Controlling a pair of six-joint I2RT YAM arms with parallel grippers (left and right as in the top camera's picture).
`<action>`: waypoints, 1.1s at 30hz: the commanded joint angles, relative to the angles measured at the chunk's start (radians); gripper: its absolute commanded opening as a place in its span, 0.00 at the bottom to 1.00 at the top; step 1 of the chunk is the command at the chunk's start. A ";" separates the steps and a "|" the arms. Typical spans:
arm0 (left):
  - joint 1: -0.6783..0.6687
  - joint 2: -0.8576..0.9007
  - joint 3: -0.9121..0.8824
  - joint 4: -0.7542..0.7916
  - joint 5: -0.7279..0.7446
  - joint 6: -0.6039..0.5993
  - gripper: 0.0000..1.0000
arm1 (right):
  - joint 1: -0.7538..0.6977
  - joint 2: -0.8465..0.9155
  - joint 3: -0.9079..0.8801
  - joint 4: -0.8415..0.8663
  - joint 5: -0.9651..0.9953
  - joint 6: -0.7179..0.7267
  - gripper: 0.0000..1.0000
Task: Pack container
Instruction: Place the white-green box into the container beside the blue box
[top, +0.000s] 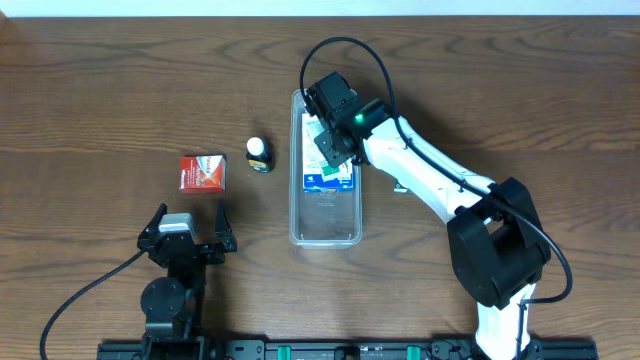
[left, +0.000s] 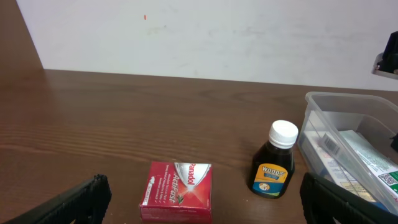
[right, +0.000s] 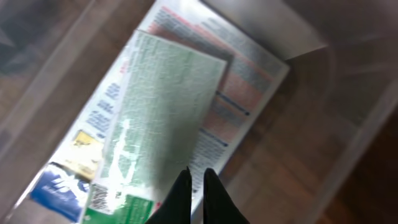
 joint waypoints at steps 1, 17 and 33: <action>0.005 -0.004 -0.029 -0.022 -0.005 0.006 0.98 | 0.006 0.037 0.020 -0.001 0.034 -0.039 0.05; 0.005 -0.004 -0.029 -0.022 -0.005 0.006 0.98 | 0.074 0.079 0.045 -0.005 -0.021 -0.021 0.01; 0.005 -0.004 -0.029 -0.022 -0.005 0.006 0.98 | 0.078 -0.103 0.081 -0.140 -0.099 0.035 0.08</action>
